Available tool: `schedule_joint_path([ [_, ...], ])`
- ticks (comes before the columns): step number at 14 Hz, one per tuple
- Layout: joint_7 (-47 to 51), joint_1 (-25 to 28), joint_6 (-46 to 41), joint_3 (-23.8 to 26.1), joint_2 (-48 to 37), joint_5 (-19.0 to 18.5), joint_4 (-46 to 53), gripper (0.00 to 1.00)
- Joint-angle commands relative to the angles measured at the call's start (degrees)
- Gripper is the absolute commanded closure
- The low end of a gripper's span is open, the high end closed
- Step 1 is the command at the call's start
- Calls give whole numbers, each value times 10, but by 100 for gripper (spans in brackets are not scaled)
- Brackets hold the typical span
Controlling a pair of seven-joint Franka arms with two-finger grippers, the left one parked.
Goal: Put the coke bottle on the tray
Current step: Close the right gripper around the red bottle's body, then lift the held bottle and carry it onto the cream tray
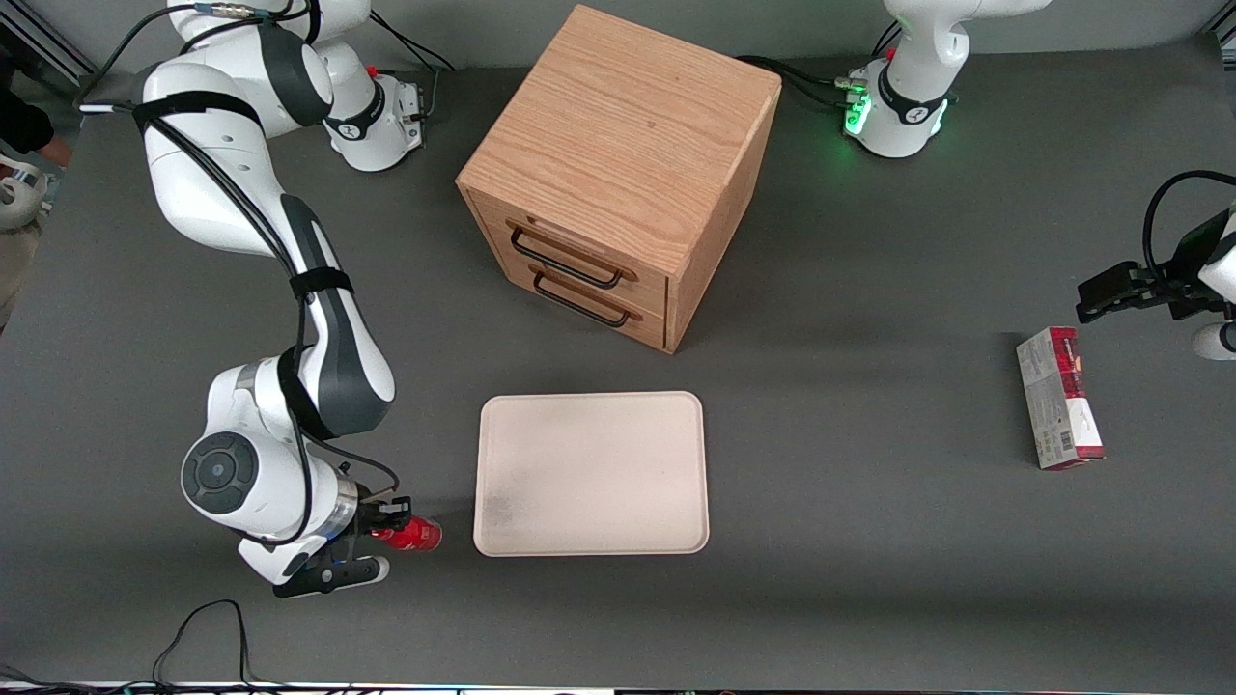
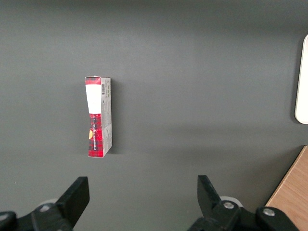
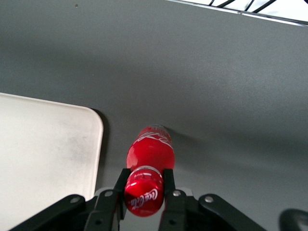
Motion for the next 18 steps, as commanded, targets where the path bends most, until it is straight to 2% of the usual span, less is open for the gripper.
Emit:
schedule_joint_path([
  [1,-13,0,5,-3,-1,-10,9,88],
  [3,-14,-1,-17,-2,-22,-26,12,88],
  [8,-15,-1,-150,5,-115,-23,33,87],
  [12,-14,0,-213,16,-177,-23,36,87],
  [18,31,12,-183,99,-175,-29,51,85],
])
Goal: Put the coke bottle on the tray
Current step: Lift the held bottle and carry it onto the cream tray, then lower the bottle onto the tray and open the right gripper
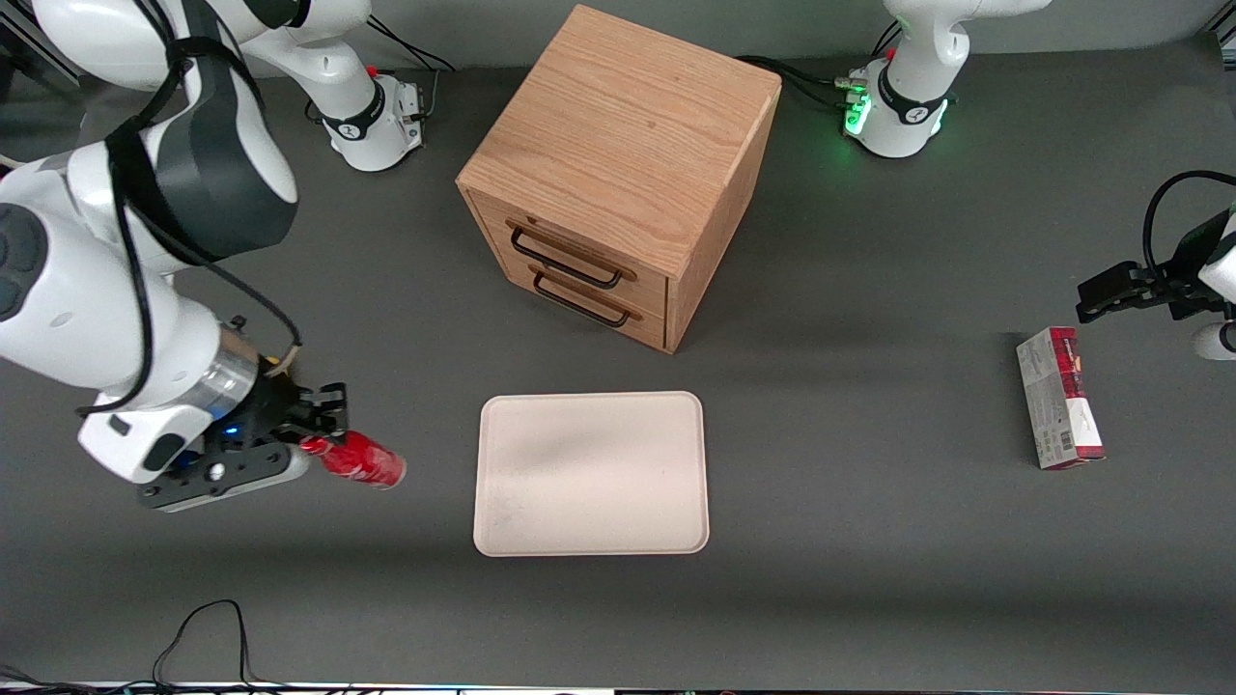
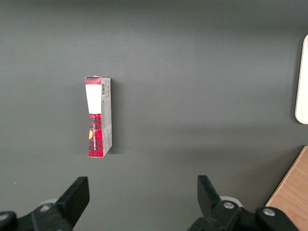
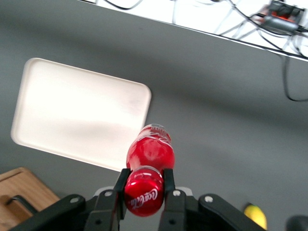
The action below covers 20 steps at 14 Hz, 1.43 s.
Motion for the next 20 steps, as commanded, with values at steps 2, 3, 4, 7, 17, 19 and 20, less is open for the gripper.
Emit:
schedule_joint_path([
  [2,38,20,36,41,18,-41,8,82],
  [3,47,21,40,61,23,-53,8,81],
  [4,48,20,42,71,32,-56,8,81],
  [7,42,23,70,83,59,-65,6,81],
  [17,34,8,175,117,176,-161,0,80],
  [19,32,5,175,116,185,-159,-1,80],
  [20,34,5,175,115,191,-158,-1,79],
])
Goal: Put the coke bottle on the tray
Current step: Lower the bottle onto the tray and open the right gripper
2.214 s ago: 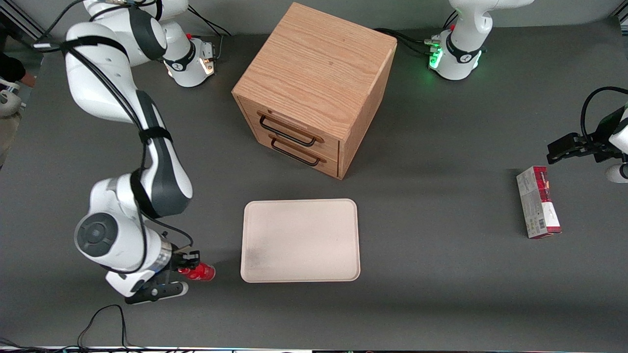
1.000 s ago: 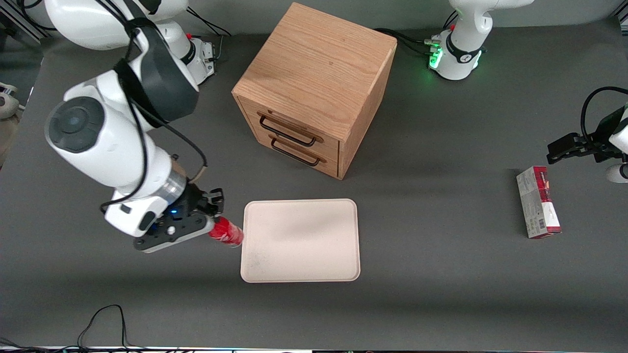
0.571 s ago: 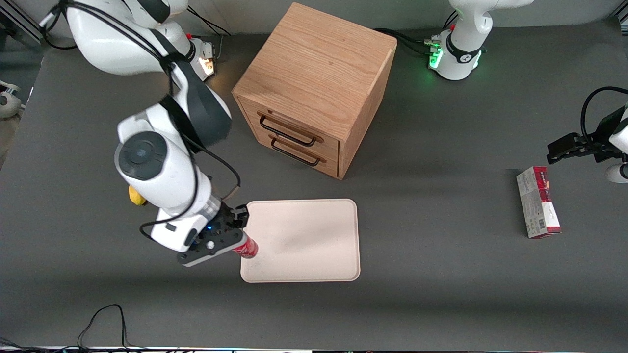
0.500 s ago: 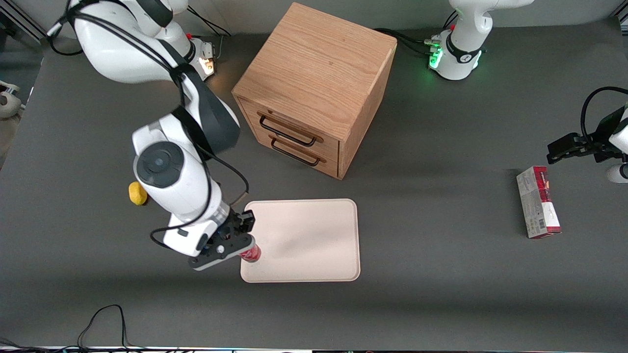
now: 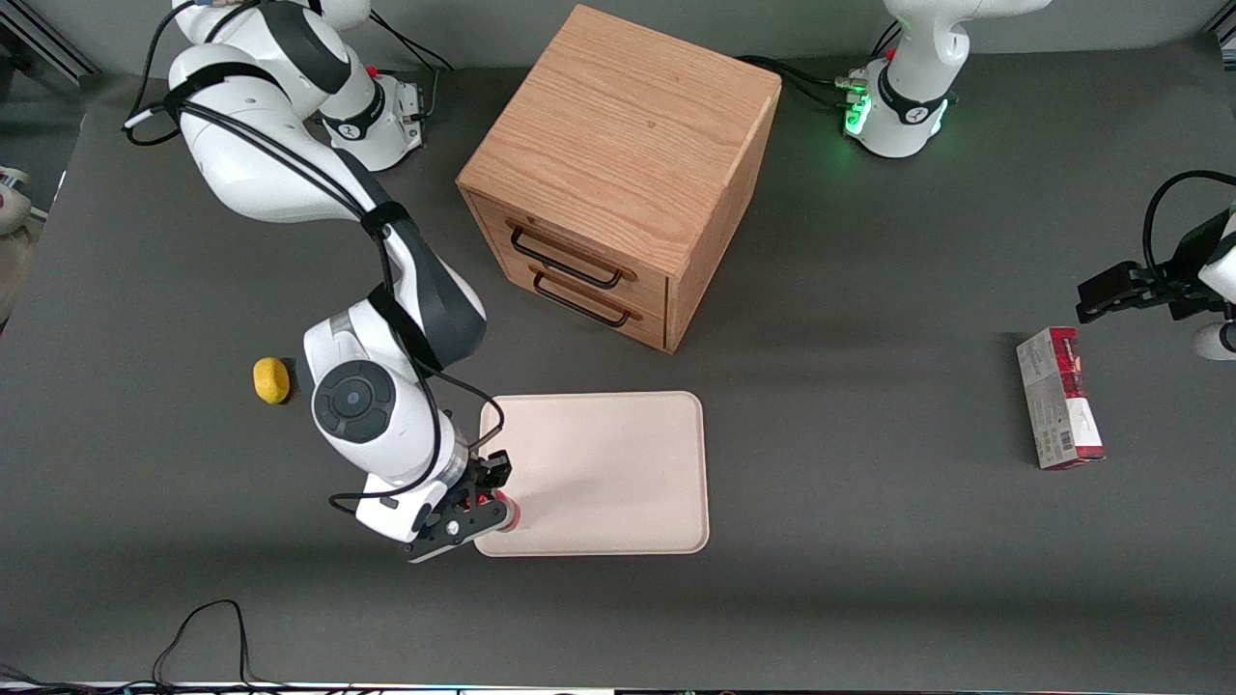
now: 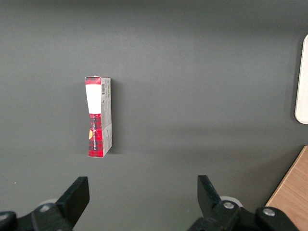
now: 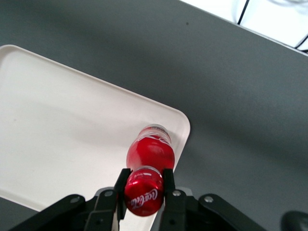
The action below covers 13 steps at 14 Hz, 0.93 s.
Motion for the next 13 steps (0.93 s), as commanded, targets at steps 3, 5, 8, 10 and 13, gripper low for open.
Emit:
schedule_joint_path([
  [3,4,-3,6,5,11,-11,6,78],
  [5,7,-3,9,5,15,-10,-1,74],
  [8,7,-3,27,3,19,-10,-2,50],
  [10,20,-3,43,3,19,-10,-10,0],
  [13,21,-10,52,2,11,-9,-17,0],
])
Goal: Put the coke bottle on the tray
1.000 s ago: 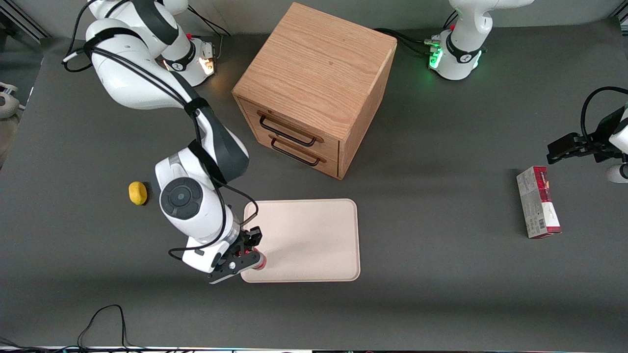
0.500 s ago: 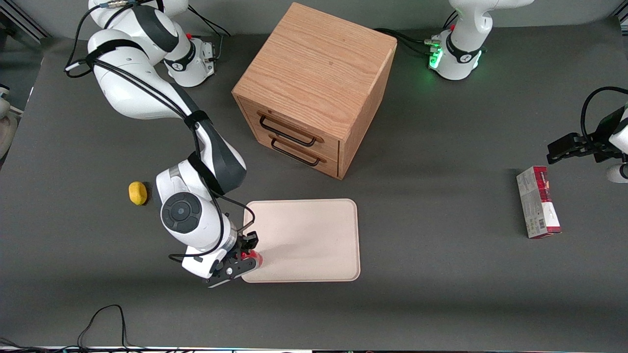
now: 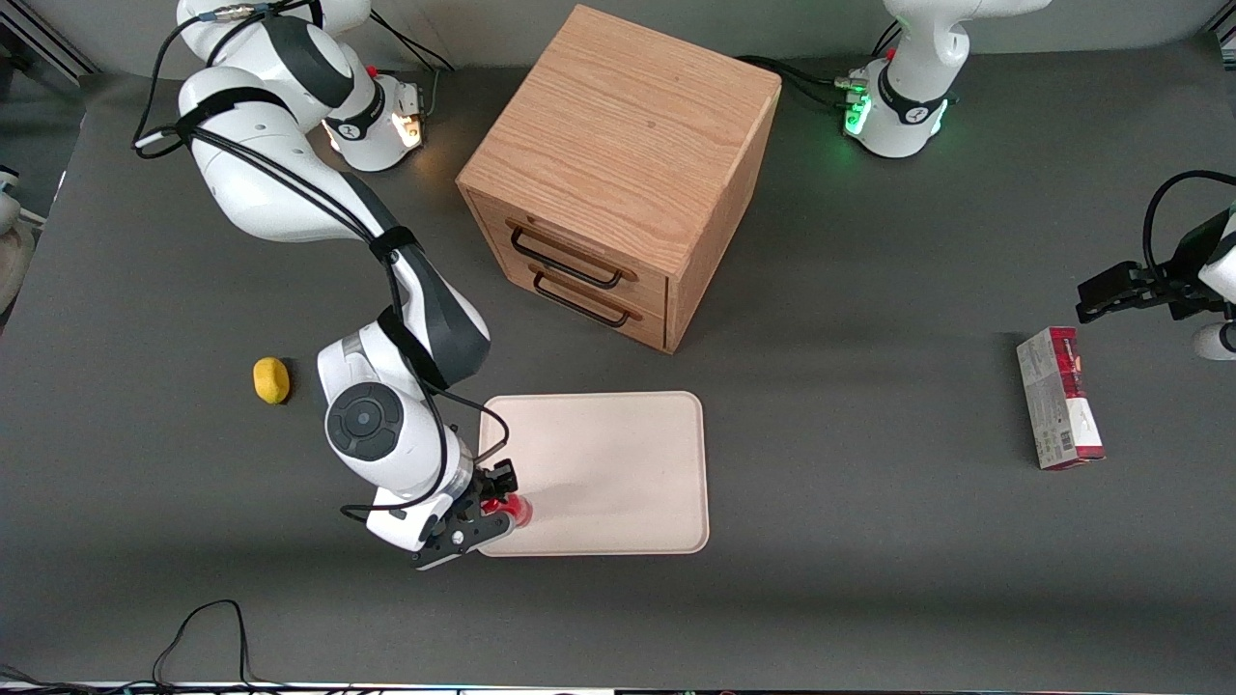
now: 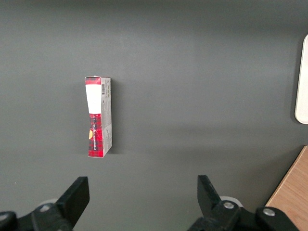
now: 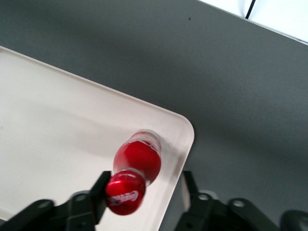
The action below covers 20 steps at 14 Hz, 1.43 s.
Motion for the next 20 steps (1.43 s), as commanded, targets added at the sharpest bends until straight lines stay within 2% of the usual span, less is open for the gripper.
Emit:
schedule_joint_path([
  [1,13,-9,4,3,-20,-8,-9,0],
  [3,10,-14,-23,3,-54,3,-14,0],
  [6,7,-36,-126,-1,-124,83,-21,0],
  [7,8,-42,-166,-12,-152,98,-30,0],
  [10,16,-39,-202,-96,-284,153,-145,0],
  [12,13,-38,-186,-170,-387,215,-271,0],
  [13,12,-34,-162,-199,-440,226,-338,0],
  [16,11,-30,-86,-249,-575,226,-524,0],
  [17,7,-30,-80,-252,-595,221,-544,0],
  [19,5,-30,-100,-253,-601,174,-541,0],
  [20,5,-29,-111,-253,-600,170,-531,0],
])
